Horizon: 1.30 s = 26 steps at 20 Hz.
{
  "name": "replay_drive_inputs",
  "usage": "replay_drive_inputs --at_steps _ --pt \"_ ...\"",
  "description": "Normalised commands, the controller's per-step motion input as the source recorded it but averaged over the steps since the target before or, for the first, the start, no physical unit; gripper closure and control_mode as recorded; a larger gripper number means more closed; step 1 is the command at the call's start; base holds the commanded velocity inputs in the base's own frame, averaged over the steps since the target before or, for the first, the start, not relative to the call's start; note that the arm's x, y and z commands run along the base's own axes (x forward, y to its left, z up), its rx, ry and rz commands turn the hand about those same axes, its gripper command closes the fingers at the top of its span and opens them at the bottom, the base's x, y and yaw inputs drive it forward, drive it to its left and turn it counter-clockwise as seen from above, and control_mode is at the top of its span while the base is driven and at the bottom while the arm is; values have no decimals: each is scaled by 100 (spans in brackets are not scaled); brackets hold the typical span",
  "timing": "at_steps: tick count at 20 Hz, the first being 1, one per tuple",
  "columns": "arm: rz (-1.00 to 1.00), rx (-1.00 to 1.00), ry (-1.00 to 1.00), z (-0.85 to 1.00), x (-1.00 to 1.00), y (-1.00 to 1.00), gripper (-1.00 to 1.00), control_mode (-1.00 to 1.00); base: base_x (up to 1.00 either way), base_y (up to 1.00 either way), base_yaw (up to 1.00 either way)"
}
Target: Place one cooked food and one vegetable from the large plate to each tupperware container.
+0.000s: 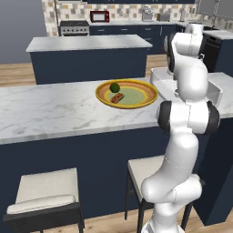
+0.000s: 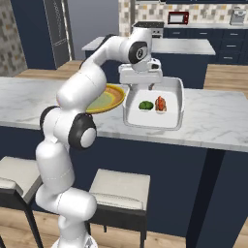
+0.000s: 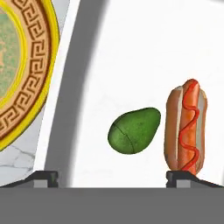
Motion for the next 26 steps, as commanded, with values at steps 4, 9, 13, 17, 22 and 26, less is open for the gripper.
replay_drive_inputs --at_steps 4,9,13,17,22,26 --pt "-8 0 -24 80 -73 94 -100 -100 0 0 0" --pt "-18 0 -30 40 -92 100 -100 -100 0 0 0" --pt "-34 1 -3 6 -24 94 -100 -100 0 0 0" --pt "-35 1 -2 -7 0 91 -100 -100 0 0 0" --pt "-16 1 0 -23 11 62 -100 -100 0 0 0" --pt "0 1 9 -1 30 0 -100 -100 0 0 0"
